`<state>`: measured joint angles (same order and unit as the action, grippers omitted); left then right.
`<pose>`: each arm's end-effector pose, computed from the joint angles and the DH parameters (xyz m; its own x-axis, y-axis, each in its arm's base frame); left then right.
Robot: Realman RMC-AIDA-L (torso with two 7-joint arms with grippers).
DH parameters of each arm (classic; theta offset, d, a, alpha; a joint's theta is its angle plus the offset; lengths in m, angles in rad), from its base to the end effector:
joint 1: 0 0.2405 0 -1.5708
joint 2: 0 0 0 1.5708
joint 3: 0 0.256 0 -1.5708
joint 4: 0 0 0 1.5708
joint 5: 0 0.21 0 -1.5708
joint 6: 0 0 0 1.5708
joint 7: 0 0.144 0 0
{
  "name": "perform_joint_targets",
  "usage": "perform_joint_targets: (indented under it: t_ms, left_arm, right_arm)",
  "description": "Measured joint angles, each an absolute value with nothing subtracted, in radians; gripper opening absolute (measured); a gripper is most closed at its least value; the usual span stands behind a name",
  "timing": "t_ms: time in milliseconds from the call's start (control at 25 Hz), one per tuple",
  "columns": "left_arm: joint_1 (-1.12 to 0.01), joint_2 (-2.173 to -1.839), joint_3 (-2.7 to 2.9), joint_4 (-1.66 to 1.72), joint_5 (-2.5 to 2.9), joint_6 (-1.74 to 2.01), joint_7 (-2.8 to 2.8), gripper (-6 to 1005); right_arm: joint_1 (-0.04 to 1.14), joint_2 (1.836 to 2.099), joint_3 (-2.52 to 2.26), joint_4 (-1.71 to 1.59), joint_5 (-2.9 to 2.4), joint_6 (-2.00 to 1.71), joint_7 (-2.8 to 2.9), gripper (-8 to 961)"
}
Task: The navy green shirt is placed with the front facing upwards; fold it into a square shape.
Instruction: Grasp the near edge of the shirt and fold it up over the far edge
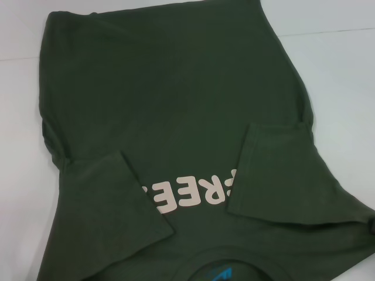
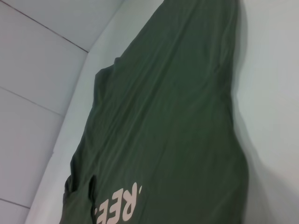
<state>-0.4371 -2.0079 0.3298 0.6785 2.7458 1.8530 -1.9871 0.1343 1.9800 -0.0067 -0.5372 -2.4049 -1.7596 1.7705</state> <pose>-0.3581 0.2256 0.0328 0.2468 0.9676 0.0526 0.9627 -0.2510 0.1010 0.4129 0.1517 0.0575 -0.0086 -0.7633 -0.6460 -0.9833 -0.1111 0.1443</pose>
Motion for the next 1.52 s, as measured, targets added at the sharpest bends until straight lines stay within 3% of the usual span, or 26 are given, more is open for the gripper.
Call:
perform_joint_targets:
  t_ms: [480,960,1280,1520]
  left_arm:
    - [-0.44,-2.009,0.33,0.675,2.748,1.854,-1.986,22]
    - [-0.484,-2.004,0.328,0.644,2.644,1.923,-1.953,22]
    - [-0.508,-1.99,0.319,0.643,2.581,1.946,-1.959,22]
    - [-0.54,-1.97,0.289,0.637,2.528,1.949,-1.96,22]
  right_arm:
    - [0.123,1.976,-0.001,-0.539,-2.409,-1.76,1.771,75]
    - [0.198,1.98,-0.008,-0.541,-2.407,-1.82,1.758,74]
    - [0.249,1.965,-0.007,-0.542,-2.404,-1.822,1.781,75]
    - [0.309,1.937,-0.001,-0.543,-2.404,-1.808,1.827,75]
